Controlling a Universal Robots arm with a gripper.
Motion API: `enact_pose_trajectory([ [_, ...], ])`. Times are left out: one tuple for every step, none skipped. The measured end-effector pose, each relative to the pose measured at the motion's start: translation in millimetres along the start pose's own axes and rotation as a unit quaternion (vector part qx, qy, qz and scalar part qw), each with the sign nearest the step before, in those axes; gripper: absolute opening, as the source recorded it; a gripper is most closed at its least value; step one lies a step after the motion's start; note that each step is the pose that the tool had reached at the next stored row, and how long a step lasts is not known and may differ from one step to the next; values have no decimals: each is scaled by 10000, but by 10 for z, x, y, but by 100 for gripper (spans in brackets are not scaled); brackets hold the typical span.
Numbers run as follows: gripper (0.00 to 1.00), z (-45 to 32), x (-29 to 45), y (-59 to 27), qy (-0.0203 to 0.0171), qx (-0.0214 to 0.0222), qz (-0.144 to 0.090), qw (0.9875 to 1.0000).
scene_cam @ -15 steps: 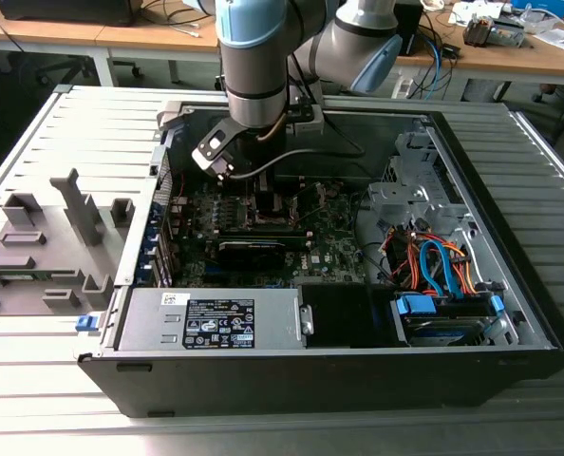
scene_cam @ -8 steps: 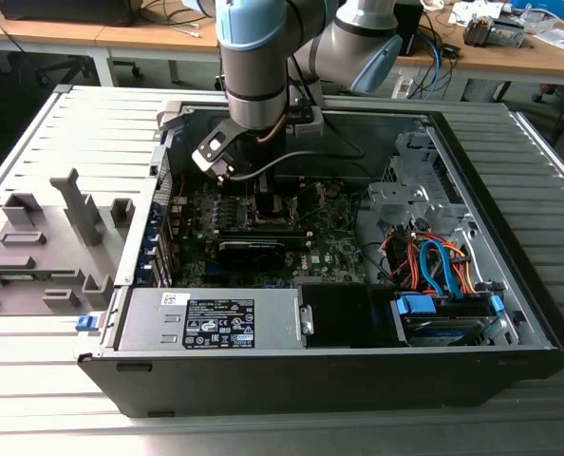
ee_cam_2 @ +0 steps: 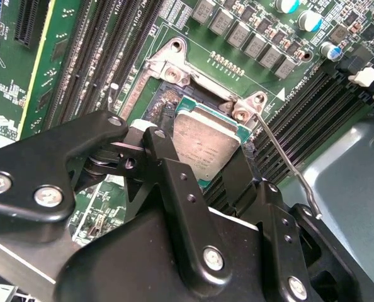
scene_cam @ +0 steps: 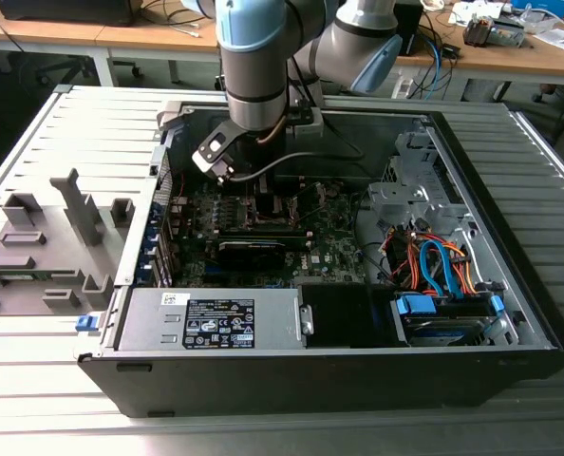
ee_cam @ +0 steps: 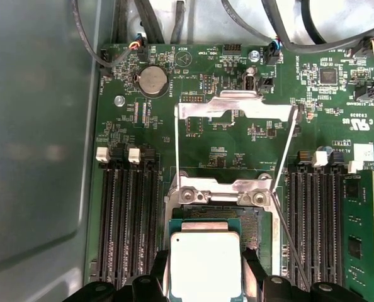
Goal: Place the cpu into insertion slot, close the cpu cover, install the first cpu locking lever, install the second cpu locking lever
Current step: 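Place the cpu into insertion slot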
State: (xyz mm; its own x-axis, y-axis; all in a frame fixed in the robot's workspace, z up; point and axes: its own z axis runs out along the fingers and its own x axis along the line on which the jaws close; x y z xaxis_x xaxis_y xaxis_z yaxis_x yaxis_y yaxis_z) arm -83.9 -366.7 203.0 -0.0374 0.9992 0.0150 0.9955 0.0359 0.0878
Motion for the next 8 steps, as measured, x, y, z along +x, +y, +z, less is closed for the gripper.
enact_pose_trajectory([
  [54, 4, 0, 0, 0, 0, 0, 10000],
  [54, 6, 0, -1, 0, 0, 0, 10000],
  [54, 9, 0, -1, 0, 0, 0, 10000],
  [54, 11, 0, -1, 0, 0, 0, 10000],
  [54, 12, 0, -1, 0, 0, 0, 10000],
  [54, 14, 0, -1, 0, 0, 0, 10000],
  [54, 15, 0, -1, 0, 0, 0, 10000],
  [54, 18, 0, -2, 0, 0, 0, 10000],
])
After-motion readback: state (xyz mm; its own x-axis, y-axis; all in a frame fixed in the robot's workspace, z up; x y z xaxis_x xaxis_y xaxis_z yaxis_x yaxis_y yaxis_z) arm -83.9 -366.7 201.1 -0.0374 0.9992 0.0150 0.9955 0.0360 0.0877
